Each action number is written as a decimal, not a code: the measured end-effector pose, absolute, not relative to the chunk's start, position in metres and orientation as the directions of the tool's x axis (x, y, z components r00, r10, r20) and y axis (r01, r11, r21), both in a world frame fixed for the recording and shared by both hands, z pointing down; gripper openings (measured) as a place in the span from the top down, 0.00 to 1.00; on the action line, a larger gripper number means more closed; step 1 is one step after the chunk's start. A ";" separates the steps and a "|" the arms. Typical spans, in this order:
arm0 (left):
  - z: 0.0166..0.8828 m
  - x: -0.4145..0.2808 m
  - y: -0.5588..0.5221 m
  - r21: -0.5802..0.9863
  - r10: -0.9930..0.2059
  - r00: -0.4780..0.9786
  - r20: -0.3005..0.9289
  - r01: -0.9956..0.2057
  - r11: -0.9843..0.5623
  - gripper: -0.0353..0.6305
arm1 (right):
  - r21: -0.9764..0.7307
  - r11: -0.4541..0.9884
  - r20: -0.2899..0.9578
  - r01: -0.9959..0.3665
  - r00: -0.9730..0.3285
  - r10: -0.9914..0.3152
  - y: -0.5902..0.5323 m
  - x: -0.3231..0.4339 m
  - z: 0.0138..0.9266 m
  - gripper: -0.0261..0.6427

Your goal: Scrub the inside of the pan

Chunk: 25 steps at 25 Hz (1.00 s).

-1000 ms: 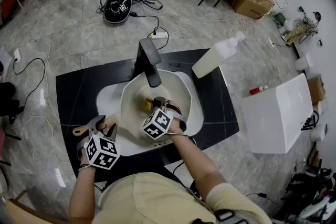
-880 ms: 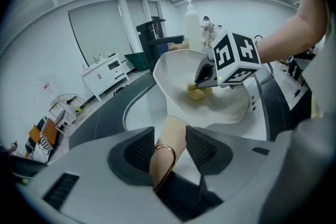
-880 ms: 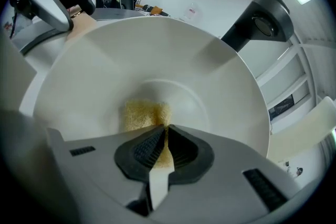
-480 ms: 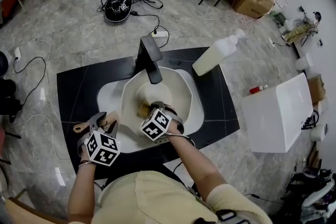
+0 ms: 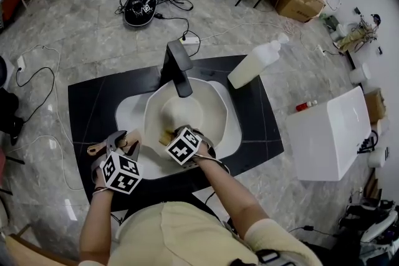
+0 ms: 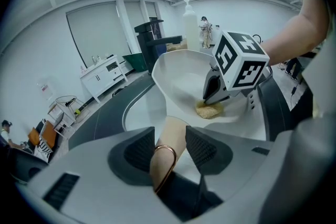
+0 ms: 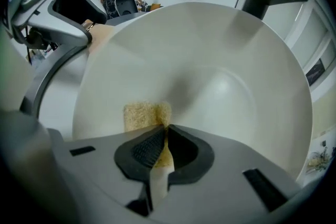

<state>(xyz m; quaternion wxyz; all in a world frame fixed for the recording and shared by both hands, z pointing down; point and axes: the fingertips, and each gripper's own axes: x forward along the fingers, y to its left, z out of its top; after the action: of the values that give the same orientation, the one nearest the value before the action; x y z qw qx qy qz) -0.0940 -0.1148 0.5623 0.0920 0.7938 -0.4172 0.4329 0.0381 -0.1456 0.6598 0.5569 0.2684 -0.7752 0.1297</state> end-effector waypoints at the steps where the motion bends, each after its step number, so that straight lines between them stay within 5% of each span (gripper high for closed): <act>1: 0.562 -0.094 -0.115 -0.216 -0.583 0.277 0.764 -0.741 -0.636 0.68 | 0.088 0.825 0.935 -0.558 -0.239 -0.262 -0.144 0.037 0.661 0.91; 25: 0.553 -0.093 -0.115 -0.279 -0.610 0.281 0.741 -0.698 -0.660 0.67 | -0.240 0.816 0.914 -0.526 -0.406 0.007 -0.106 0.023 0.624 0.91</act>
<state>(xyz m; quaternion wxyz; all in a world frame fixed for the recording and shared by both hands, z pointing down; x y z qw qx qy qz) -0.0934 -0.1147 0.5526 0.0501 0.7987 -0.4094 0.4381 0.0227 -0.1056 0.6241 0.5203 0.1625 -0.7983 0.2561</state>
